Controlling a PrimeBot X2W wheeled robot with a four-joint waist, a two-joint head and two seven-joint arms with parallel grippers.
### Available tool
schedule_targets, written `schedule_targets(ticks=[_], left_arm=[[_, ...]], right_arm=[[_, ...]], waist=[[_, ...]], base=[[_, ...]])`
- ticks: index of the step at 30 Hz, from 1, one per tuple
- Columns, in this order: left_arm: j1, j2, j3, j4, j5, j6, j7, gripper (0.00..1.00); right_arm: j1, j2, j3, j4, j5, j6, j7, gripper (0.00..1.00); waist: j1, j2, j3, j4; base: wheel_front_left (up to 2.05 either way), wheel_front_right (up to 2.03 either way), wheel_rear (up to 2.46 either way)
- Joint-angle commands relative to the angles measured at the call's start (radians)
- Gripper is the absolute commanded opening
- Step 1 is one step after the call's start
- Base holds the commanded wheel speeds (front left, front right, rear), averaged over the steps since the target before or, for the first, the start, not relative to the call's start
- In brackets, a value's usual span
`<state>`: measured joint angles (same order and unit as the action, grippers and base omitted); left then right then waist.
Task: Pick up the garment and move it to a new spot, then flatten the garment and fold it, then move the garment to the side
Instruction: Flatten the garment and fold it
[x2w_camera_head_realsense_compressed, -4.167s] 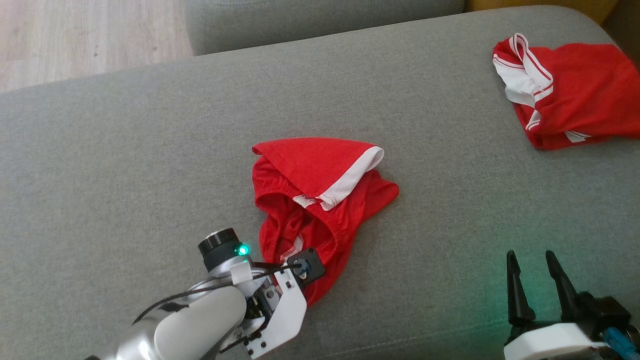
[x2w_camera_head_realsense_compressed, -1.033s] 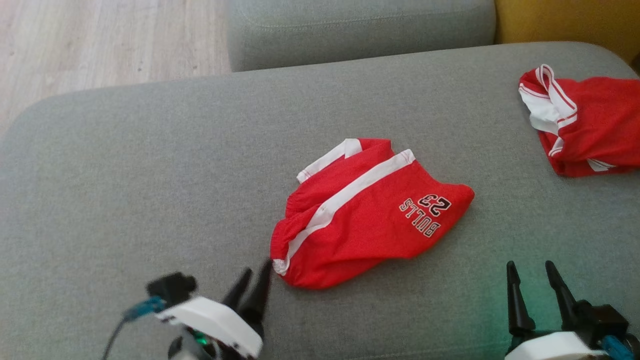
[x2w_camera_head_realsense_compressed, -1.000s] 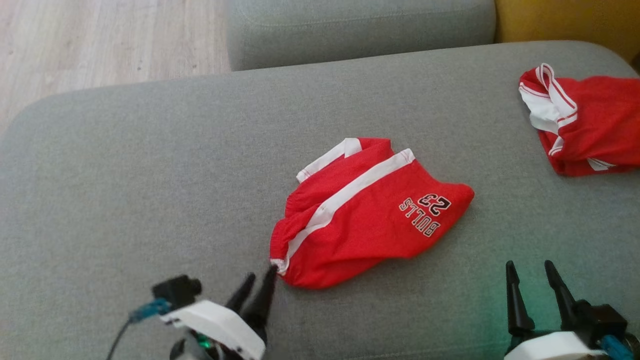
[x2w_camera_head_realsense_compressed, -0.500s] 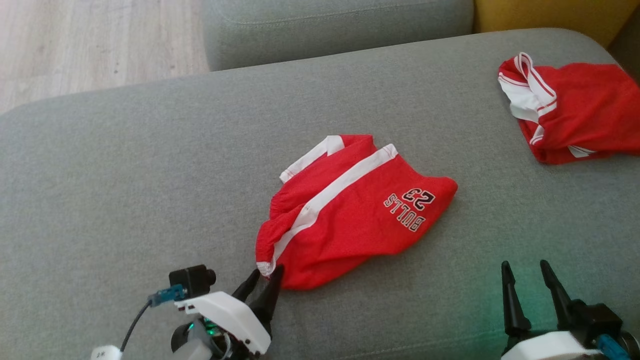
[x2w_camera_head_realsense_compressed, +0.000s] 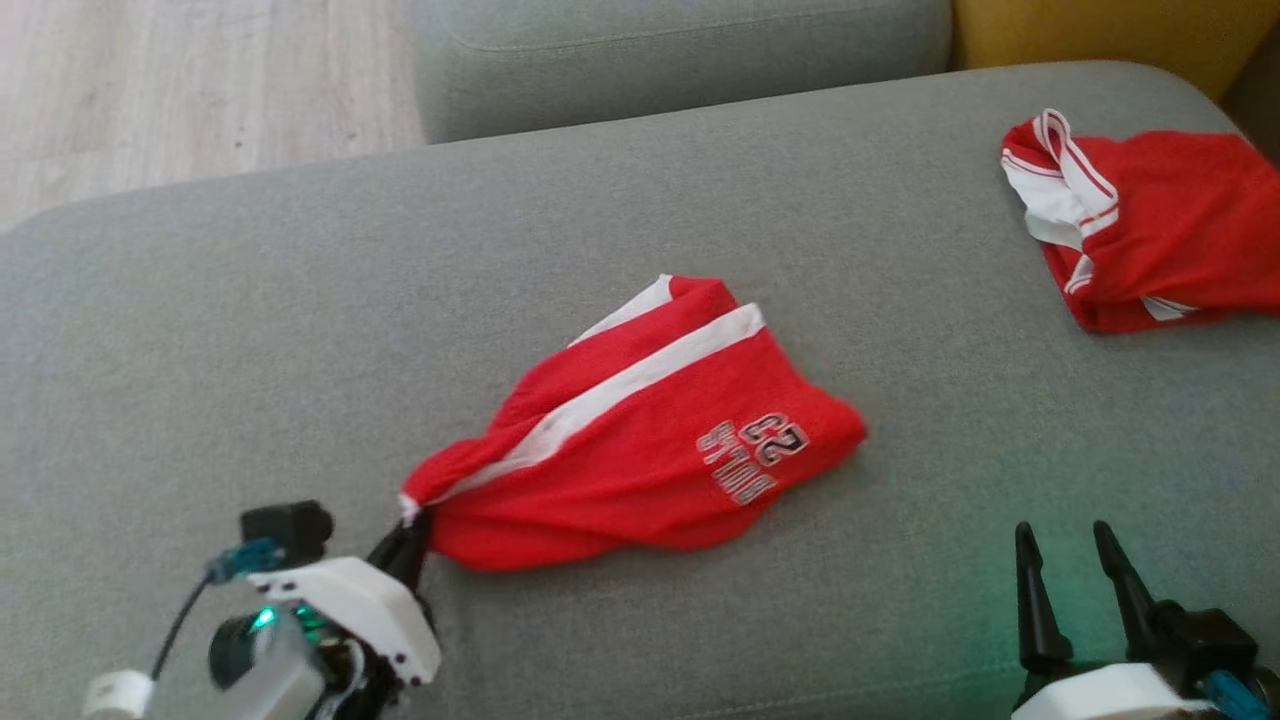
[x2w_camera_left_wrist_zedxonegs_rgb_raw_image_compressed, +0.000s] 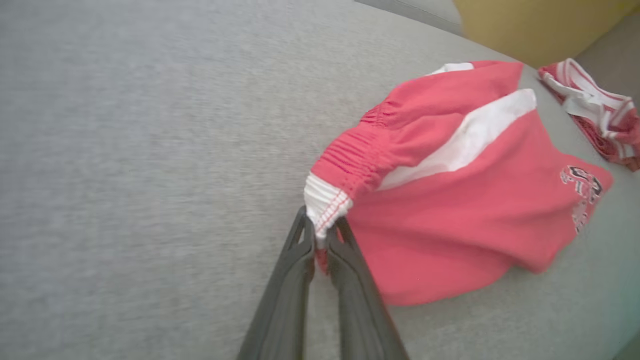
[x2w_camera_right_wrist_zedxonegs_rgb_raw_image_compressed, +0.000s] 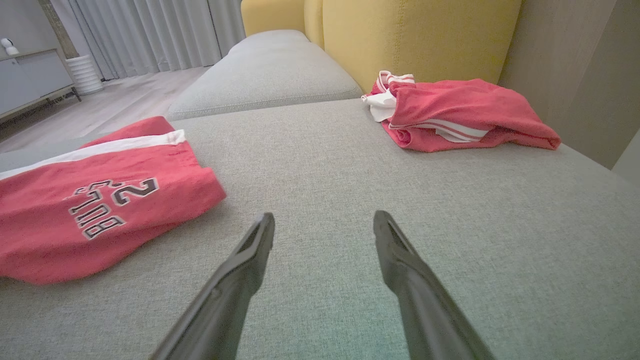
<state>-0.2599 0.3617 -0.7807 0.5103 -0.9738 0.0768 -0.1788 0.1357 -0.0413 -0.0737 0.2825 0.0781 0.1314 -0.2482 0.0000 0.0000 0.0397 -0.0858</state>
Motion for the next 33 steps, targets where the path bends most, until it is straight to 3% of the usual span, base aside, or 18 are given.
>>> schedule_targets(ticks=[1,2,3,4,7,12,15,17,20,25,33], left_arm=[[-0.010,0.029,0.050,-0.037,-0.004,0.022,0.002,0.00],[0.002,0.031,0.056,-0.049,-0.016,0.038,0.012,0.15],[0.015,0.030,0.060,-0.061,-0.029,0.051,0.027,0.45],[0.028,0.026,0.067,-0.075,-0.049,0.061,0.043,1.00],[0.064,0.034,0.093,-0.125,-0.093,0.112,0.079,1.00],[0.064,0.113,0.099,-0.275,-0.013,0.285,0.087,1.00],[0.011,0.123,0.061,-0.414,0.058,0.324,0.103,1.00],[-0.043,0.092,0.025,-0.475,0.089,0.318,0.123,1.00],[-0.139,0.028,-0.046,-0.460,0.134,0.282,0.161,1.00],[-0.243,-0.046,-0.103,-0.307,0.154,0.220,0.202,1.00],[-0.349,-0.086,-0.126,-0.028,0.159,0.125,0.213,1.00]], right_arm=[[-0.017,-0.009,0.024,-0.031,0.004,-0.001,-0.014,1.00],[-0.018,-0.009,0.028,-0.029,0.007,-0.001,-0.014,1.00],[-0.019,-0.009,0.031,-0.028,0.009,-0.001,-0.014,1.00],[-0.021,-0.009,0.034,-0.028,0.010,-0.001,-0.014,1.00],[-0.024,-0.009,0.041,-0.026,0.013,-0.001,-0.014,1.00],[-0.020,-0.009,0.035,-0.029,0.012,-0.001,-0.014,1.00],[-0.022,-0.009,0.036,-0.032,0.015,-0.001,-0.014,1.00],[-0.031,-0.009,0.040,-0.033,0.018,-0.001,-0.014,1.00],[-0.054,-0.009,0.053,-0.032,0.022,-0.001,-0.014,1.00],[-0.081,-0.009,0.073,-0.028,0.022,-0.001,-0.014,1.00],[-0.086,-0.009,0.057,-0.020,0.018,-0.001,-0.014,1.00]], waist=[[0.0000,0.0000,-0.003,0.006],[0.0000,0.0000,-0.005,0.008],[0.0000,0.0000,-0.006,0.010],[0.0000,0.0000,-0.008,0.011],[0.0000,0.0000,-0.012,0.009],[0.0000,0.0000,-0.007,0.001],[0.0000,0.0000,0.009,-0.001],[0.0000,0.0000,0.026,-0.001],[0.0000,0.0000,0.053,-0.007],[0.0000,0.0000,0.081,-0.026],[0.0000,0.0000,0.097,-0.056]], base=[[0.00,0.00,0.00],[0.00,0.00,0.00],[0.00,0.00,0.00],[0.00,0.00,0.00],[0.00,0.00,0.00],[0.00,0.00,0.00],[0.00,0.00,0.00],[0.00,0.00,0.00],[0.00,0.00,0.00],[0.00,0.00,0.00],[0.00,0.00,0.00]])
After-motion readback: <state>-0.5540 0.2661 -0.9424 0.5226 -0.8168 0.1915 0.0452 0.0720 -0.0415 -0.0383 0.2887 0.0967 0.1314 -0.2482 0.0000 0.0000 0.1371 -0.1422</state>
